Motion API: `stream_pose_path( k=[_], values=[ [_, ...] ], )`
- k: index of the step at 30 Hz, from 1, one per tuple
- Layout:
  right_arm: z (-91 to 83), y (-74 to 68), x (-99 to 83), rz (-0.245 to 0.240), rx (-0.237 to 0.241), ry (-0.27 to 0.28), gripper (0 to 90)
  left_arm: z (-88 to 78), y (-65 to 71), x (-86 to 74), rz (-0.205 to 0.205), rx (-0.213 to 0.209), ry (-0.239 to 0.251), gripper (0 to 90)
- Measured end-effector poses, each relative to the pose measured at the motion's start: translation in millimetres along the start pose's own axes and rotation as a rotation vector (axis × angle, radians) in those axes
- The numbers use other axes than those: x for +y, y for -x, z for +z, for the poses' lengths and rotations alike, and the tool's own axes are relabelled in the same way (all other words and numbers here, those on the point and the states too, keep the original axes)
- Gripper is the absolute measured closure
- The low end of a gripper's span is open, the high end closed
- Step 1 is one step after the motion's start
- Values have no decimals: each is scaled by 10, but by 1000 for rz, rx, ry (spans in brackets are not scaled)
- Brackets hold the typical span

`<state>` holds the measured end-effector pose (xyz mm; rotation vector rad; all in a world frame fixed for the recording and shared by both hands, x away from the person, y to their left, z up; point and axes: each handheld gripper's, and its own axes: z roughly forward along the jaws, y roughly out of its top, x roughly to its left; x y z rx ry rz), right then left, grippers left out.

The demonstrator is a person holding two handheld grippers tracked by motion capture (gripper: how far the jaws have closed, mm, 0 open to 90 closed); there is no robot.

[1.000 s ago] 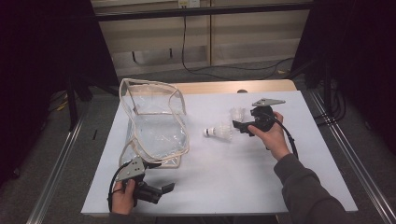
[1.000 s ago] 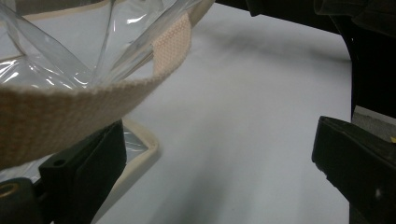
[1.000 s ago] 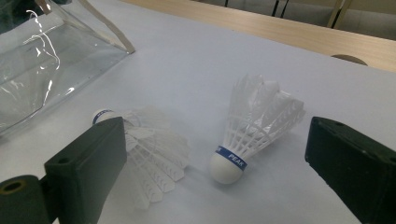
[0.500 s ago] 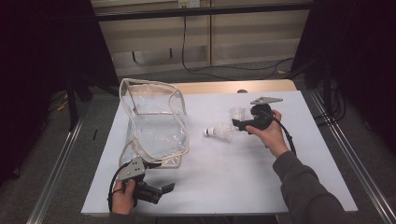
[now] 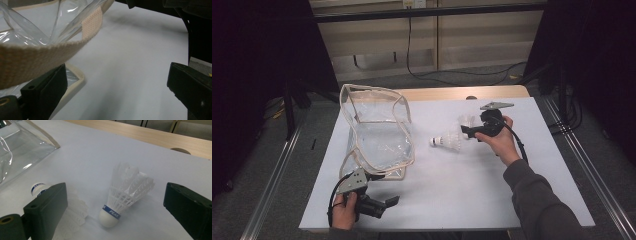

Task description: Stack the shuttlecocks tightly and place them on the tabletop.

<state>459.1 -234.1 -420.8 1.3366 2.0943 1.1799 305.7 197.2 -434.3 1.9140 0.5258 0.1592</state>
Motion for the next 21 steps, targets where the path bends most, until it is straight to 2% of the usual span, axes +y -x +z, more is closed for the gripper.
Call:
stream_pose_path(
  k=[9,18,21],
  values=[
    [31,22,76,-3,-8,-2,49,1,0,-2,-1,1,0,30],
    [83,90,70,2,-24,-13,59,3,-6,-5,2,1,-2,30],
    [102,114,58,1,-19,-15,93,3,-7,-6,2,1,-3,30]
  ],
)
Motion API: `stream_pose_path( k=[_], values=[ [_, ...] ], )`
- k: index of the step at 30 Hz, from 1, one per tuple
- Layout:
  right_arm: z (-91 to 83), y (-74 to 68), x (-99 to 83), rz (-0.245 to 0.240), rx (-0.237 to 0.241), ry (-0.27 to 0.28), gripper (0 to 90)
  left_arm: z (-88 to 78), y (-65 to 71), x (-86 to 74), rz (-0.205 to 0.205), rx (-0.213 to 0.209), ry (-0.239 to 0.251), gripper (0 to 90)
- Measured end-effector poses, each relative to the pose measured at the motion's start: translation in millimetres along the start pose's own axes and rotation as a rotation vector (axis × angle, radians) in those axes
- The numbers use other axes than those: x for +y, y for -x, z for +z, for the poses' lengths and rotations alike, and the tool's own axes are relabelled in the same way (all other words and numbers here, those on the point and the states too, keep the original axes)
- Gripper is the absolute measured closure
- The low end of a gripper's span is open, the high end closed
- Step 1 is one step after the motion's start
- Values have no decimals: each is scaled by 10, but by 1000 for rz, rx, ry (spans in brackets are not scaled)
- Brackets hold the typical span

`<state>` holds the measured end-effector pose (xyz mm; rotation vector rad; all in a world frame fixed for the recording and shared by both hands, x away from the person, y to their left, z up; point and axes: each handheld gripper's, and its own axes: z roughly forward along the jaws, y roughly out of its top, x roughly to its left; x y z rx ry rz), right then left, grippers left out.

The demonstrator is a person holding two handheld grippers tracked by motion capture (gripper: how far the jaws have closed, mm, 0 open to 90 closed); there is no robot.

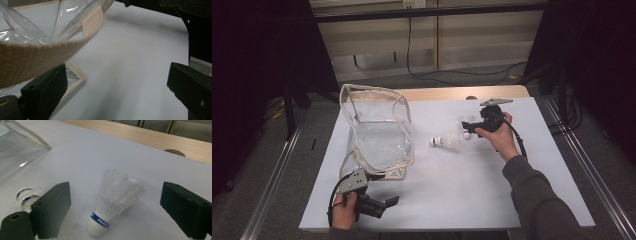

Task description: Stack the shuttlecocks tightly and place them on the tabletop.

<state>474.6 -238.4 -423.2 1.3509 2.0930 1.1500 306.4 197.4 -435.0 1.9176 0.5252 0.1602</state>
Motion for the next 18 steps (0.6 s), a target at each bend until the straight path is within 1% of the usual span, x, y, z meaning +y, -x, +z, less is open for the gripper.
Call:
stream_pose_path(
  k=[8,9,12,14,18],
  values=[
    [46,33,16,-9,-14,-4,99,2,0,-2,0,-1,-3,29],
    [51,38,19,-11,-12,-3,105,3,1,-3,0,0,-3,29],
    [66,46,33,3,-13,2,126,5,3,-5,-1,0,-2,28],
    [85,46,44,-3,-21,-2,137,3,-1,-7,-3,-1,-4,29],
    [124,46,67,-14,-23,-4,171,3,-5,-10,-6,-1,-1,31]
  ],
)
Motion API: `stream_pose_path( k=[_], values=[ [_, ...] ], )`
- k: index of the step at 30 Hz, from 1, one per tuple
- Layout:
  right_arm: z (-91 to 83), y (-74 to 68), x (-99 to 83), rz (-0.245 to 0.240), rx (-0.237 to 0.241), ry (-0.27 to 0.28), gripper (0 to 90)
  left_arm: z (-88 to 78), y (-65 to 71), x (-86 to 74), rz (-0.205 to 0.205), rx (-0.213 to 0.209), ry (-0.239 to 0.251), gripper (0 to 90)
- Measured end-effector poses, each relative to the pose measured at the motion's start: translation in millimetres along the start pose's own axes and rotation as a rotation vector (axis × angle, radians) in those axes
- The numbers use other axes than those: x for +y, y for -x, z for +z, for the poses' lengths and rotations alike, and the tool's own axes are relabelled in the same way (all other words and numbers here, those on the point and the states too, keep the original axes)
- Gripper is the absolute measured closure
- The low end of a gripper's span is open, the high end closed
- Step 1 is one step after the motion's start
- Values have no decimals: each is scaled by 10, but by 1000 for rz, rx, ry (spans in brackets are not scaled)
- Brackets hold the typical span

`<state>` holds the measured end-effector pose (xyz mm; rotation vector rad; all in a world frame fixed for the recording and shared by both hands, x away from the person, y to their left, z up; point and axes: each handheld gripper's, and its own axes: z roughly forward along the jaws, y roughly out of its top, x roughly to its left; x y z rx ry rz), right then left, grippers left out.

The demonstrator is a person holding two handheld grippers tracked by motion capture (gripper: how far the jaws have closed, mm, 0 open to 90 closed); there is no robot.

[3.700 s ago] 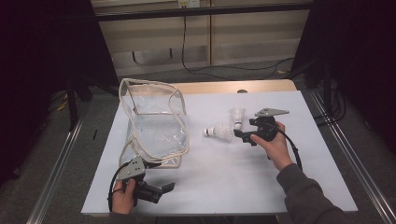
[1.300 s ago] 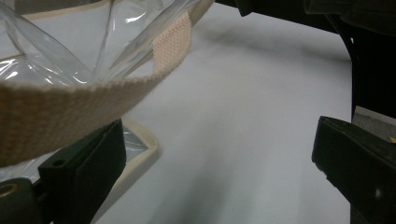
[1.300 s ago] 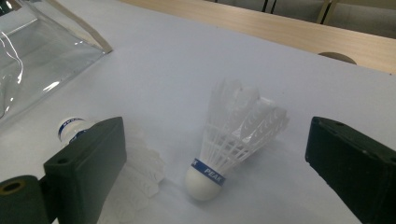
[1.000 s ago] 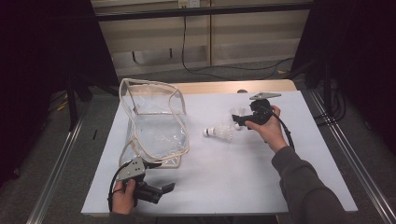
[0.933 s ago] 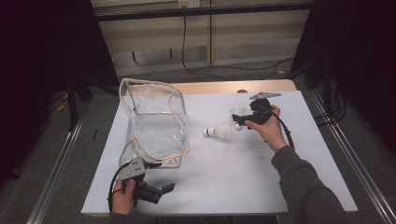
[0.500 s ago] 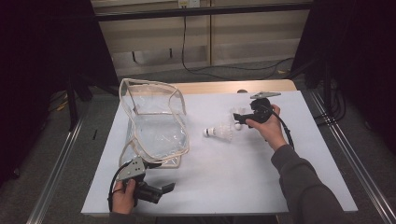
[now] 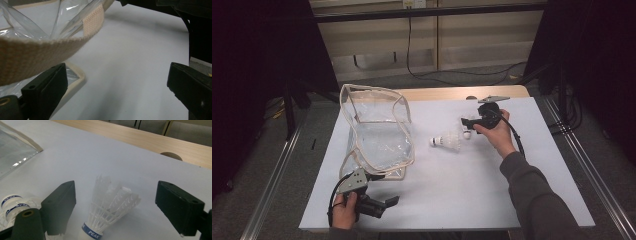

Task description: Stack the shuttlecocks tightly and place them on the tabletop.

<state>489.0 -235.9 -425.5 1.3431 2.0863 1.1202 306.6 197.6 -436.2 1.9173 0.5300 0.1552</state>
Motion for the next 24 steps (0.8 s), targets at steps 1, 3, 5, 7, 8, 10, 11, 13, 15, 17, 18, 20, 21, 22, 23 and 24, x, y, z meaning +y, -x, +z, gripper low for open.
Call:
stream_pose_path(
  k=[1,3,5,7,8,10,11,13,15,17,18,20,21,22,23,24],
  values=[
    [11,-1,3,2,-1,-2,182,1,0,0,-1,0,1,31],
    [34,1,1,0,-2,-2,202,0,-1,-1,0,0,-1,30],
    [52,5,-10,3,-5,-7,207,-2,-1,-3,-2,1,1,31],
    [68,9,-22,-4,-2,-18,222,-2,-3,-7,-3,1,2,31],
    [71,14,-24,-5,-5,-17,224,0,-2,-7,-3,1,2,31],
    [77,23,-30,1,-3,-20,238,-1,-3,-7,0,2,0,30],
    [79,24,-30,-4,-2,-21,242,0,-2,-7,-3,2,1,30],
    [86,31,-33,-5,-4,-20,241,1,-2,-6,-7,2,5,31],
    [97,40,-38,-9,-3,-20,270,3,-2,-5,-6,2,5,29],
    [106,42,-38,-16,-2,-17,277,3,-3,-5,-6,2,5,29],
    [110,41,-39,-20,-3,-19,277,4,-3,-5,-8,2,7,29],
    [131,29,-48,-25,-5,-26,285,6,-2,-5,-7,3,7,30],
    [137,20,-52,-34,-6,-35,292,5,-4,-5,-6,3,6,29],
    [148,13,-55,-40,-5,-36,295,4,-5,-5,-5,2,6,29],
    [156,6,-57,-40,-5,-36,296,3,-6,-6,-5,2,5,30],
    [159,1,-55,-42,-8,-36,304,3,-5,-6,-6,2,6,31]
  ],
)
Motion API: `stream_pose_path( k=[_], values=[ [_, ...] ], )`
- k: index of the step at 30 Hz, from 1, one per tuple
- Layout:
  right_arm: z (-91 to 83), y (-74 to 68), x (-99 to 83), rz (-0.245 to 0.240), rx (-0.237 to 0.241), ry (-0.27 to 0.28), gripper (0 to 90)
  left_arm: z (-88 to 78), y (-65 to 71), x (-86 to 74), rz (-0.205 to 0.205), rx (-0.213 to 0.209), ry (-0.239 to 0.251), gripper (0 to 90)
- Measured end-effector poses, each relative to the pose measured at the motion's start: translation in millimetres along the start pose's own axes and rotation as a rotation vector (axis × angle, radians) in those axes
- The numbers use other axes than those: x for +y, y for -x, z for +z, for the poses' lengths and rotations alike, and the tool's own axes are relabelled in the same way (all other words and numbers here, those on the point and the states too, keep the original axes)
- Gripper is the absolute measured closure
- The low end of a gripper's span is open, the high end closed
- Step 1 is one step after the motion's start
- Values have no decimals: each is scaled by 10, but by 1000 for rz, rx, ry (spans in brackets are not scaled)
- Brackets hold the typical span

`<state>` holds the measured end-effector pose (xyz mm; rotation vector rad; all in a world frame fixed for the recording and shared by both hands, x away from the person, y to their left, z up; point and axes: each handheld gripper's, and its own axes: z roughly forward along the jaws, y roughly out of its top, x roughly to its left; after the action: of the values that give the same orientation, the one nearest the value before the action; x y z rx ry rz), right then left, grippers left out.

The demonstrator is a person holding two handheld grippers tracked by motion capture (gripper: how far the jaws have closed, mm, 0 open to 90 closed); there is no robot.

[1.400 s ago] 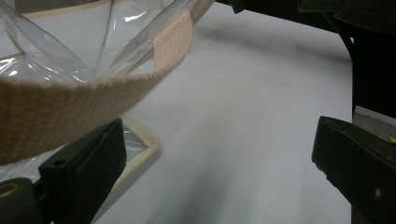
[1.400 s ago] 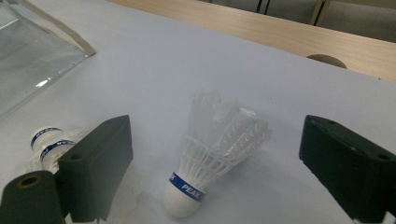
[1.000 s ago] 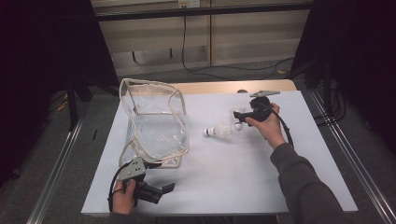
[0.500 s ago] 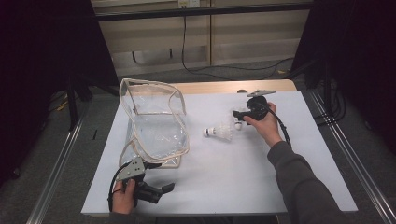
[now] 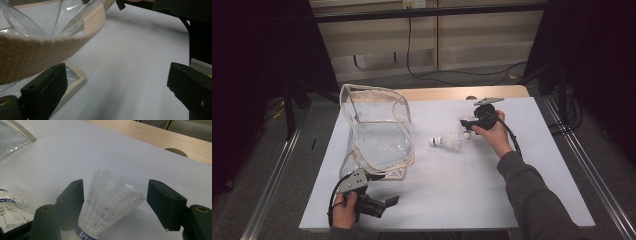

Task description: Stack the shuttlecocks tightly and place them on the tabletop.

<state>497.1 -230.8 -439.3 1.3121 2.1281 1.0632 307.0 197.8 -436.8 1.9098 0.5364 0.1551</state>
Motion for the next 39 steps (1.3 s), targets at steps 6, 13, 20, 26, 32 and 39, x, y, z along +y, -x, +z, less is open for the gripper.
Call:
stream_pose_path(
  k=[6,13,20,26,32,39],
  values=[
    [12,15,37,-17,-13,7,309,2,0,0,-3,-3,3,28],
    [60,-22,72,-51,6,-11,346,1,-2,1,-1,-3,2,28],
    [17,-20,40,-60,23,-65,470,0,2,-2,0,-2,-1,30],
    [-64,-20,-7,-43,65,-70,645,4,0,1,-1,0,1,29],
    [-171,-34,-8,-17,128,-58,786,6,-3,2,-2,1,1,28],
    [-250,-103,0,-44,147,-60,839,3,-3,2,-1,1,0,30]
  ],
)
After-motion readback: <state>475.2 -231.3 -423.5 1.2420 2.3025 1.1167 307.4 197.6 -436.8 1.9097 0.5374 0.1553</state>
